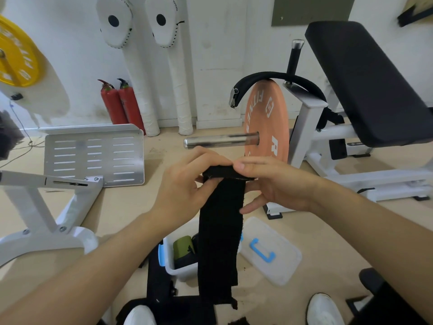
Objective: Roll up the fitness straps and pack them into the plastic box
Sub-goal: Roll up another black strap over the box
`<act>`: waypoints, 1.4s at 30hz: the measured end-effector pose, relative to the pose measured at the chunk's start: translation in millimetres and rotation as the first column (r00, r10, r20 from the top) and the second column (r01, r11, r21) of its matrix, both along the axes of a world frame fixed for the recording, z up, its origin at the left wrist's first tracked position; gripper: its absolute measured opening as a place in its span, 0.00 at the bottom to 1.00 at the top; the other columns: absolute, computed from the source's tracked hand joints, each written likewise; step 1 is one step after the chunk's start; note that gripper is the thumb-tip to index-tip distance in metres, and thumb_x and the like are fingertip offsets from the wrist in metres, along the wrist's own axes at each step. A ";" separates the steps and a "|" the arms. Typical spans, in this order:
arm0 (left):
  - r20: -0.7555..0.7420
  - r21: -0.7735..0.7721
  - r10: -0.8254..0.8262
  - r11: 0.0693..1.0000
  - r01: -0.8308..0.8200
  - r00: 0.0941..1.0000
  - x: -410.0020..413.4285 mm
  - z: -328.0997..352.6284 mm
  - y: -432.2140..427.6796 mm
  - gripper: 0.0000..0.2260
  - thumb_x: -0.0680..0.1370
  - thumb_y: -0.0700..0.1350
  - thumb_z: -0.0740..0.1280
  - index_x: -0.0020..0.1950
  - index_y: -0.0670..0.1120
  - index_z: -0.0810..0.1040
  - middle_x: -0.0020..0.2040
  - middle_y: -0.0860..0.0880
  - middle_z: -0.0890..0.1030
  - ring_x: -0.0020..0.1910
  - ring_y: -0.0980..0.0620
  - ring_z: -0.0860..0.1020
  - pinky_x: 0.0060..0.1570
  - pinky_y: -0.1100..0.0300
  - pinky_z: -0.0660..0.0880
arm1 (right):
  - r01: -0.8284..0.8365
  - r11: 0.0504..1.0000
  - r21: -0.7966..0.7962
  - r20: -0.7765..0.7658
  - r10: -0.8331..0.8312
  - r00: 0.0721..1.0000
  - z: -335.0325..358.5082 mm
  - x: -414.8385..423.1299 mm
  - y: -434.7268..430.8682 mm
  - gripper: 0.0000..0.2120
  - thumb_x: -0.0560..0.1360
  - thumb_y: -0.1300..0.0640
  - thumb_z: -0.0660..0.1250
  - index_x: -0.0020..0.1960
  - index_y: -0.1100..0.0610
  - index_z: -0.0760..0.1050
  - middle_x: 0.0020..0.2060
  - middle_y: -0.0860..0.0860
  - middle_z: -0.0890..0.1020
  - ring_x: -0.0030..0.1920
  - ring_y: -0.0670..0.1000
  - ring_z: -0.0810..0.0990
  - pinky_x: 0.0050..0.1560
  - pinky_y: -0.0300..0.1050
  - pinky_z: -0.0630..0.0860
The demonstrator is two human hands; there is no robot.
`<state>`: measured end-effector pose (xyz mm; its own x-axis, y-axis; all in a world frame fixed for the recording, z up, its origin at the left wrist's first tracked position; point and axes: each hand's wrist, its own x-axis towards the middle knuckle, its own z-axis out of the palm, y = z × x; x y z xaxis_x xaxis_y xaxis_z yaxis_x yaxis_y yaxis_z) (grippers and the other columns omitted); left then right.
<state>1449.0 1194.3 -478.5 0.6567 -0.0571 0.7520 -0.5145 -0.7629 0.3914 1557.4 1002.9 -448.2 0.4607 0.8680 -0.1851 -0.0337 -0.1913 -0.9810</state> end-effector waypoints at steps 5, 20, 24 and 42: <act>-0.063 -0.066 -0.009 0.998 0.005 0.998 2.0 2.3 2.3 0.16 0.74 0.30 0.73 0.56 0.47 0.83 0.53 0.51 0.80 0.53 0.52 0.80 0.42 0.62 0.80 | 0.082 0.991 0.107 -0.097 -0.072 0.993 -7.1 -0.4 3.9 0.21 0.73 0.53 0.72 0.65 0.57 0.79 0.63 0.60 0.80 0.61 0.58 0.83 0.53 0.56 0.83; -0.516 -0.426 -0.029 0.876 -0.228 0.856 -7.2 10.0 2.0 0.27 0.70 0.59 0.75 0.67 0.56 0.77 0.56 0.59 0.81 0.53 0.61 0.81 0.52 0.61 0.80 | 0.194 0.952 0.236 0.261 -0.254 0.931 -17.8 -3.8 8.3 0.27 0.69 0.67 0.78 0.66 0.53 0.77 0.58 0.52 0.83 0.57 0.52 0.84 0.52 0.50 0.84; -0.550 -0.483 -0.108 0.850 -0.210 0.828 -8.6 9.7 -0.4 0.16 0.77 0.48 0.75 0.63 0.56 0.79 0.54 0.56 0.84 0.51 0.56 0.83 0.42 0.61 0.80 | 0.201 0.943 0.265 0.409 -0.299 0.862 -18.9 -5.6 9.9 0.29 0.67 0.67 0.80 0.64 0.53 0.78 0.57 0.48 0.84 0.59 0.46 0.82 0.59 0.39 0.79; -0.319 -0.544 -0.211 0.839 0.004 0.924 -3.9 2.5 9.8 0.17 0.75 0.40 0.76 0.59 0.55 0.80 0.55 0.52 0.84 0.59 0.47 0.82 0.56 0.47 0.82 | 0.097 0.976 0.196 -0.003 -0.099 0.995 -16.2 -7.3 10.9 0.20 0.77 0.54 0.70 0.68 0.56 0.75 0.63 0.58 0.80 0.63 0.55 0.81 0.51 0.60 0.83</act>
<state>1445.0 1204.1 -476.0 0.8939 0.1908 0.4057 -0.3290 -0.3356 0.8827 1550.1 1013.8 -464.4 0.5459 0.8378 -0.0123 -0.0356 0.0086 -0.9993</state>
